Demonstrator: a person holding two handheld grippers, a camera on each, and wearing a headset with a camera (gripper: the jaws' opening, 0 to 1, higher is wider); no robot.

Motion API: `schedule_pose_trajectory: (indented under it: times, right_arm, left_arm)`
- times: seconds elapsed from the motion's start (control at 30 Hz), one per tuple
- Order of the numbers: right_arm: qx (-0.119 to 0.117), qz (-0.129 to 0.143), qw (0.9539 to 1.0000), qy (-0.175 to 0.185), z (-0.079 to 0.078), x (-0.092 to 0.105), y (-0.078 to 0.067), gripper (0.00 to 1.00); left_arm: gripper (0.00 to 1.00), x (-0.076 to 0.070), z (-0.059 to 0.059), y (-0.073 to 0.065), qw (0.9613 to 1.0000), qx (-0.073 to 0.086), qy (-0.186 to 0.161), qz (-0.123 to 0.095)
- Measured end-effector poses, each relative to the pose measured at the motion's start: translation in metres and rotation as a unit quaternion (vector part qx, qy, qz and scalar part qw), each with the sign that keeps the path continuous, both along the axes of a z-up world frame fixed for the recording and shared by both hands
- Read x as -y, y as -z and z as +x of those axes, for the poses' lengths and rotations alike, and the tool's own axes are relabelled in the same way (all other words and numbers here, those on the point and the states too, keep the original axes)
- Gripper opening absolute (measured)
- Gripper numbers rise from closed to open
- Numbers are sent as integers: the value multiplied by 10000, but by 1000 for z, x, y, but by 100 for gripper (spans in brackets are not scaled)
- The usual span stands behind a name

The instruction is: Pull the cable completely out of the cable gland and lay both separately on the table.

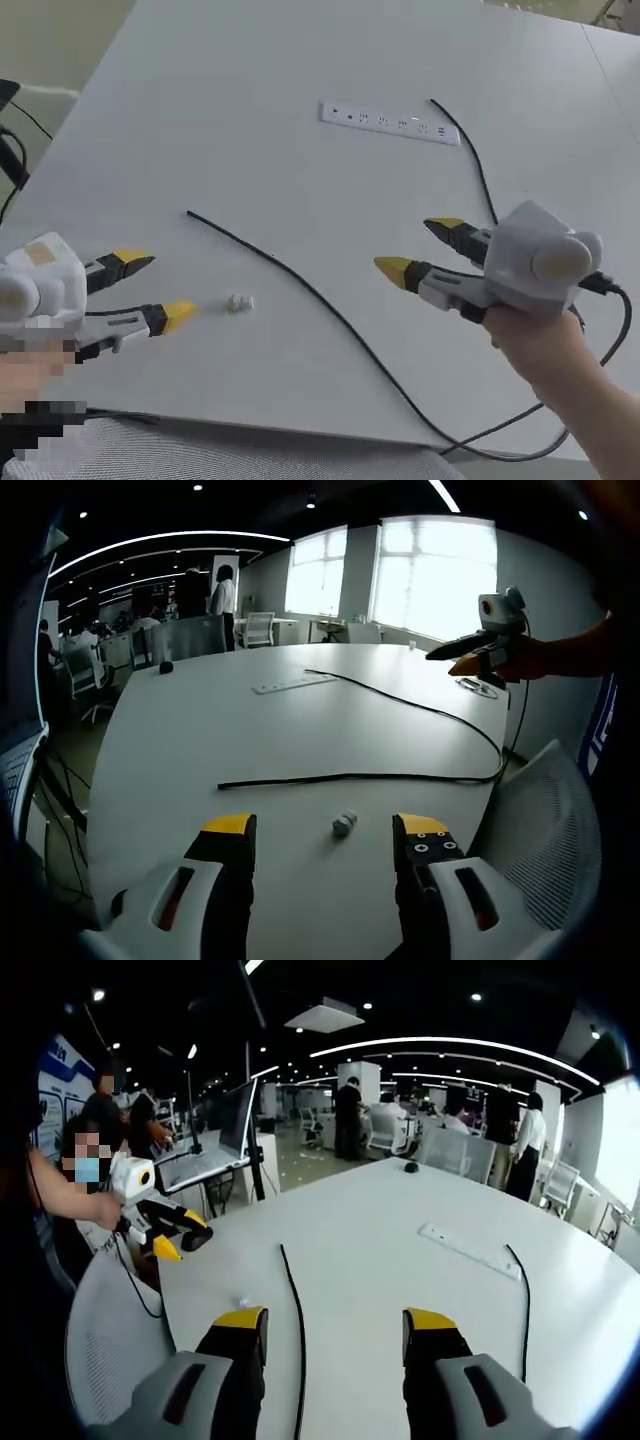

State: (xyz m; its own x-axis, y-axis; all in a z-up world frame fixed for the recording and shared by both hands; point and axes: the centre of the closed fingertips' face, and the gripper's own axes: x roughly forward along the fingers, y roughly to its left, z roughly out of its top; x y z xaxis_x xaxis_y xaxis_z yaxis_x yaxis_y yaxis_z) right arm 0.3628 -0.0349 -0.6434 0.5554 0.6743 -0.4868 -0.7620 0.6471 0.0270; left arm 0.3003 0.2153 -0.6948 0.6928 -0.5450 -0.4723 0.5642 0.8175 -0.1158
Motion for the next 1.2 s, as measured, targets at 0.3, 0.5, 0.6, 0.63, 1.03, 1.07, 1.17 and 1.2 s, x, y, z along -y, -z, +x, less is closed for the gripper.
schedule_pose_trajectory:
  times: [0.3,0.5,0.6,0.63,1.03,1.07,1.17,1.2]
  right_arm:
    - [-220,122,9996,114,-38,21,21,60]
    - [-509,182,9985,-14,-64,23,44,65]
    - [-646,29,9978,-130,-75,23,60,67]
    - [-677,27,9976,-137,-76,23,62,68]
    - [-864,58,9957,-325,-92,15,71,79]
    - [-864,68,9957,-334,-93,14,70,80]
    - [-877,95,9955,-346,-96,12,69,83]
    - [-894,108,9953,-353,-97,12,69,83]
  left_arm:
    - [64,-9,-25,-1,10000,-59,-32,-6]
    - [67,-11,-35,3,9999,-151,-31,-31]
    - [70,-9,-38,6,9996,-263,-5,-113]
    - [69,-8,-39,6,9995,-291,33,-118]
    - [78,6,-43,12,9986,-363,379,40]
    - [79,6,-44,12,9986,-350,397,47]
    - [81,8,-46,13,9984,-369,432,38]
    - [81,7,-46,14,9983,-400,427,42]
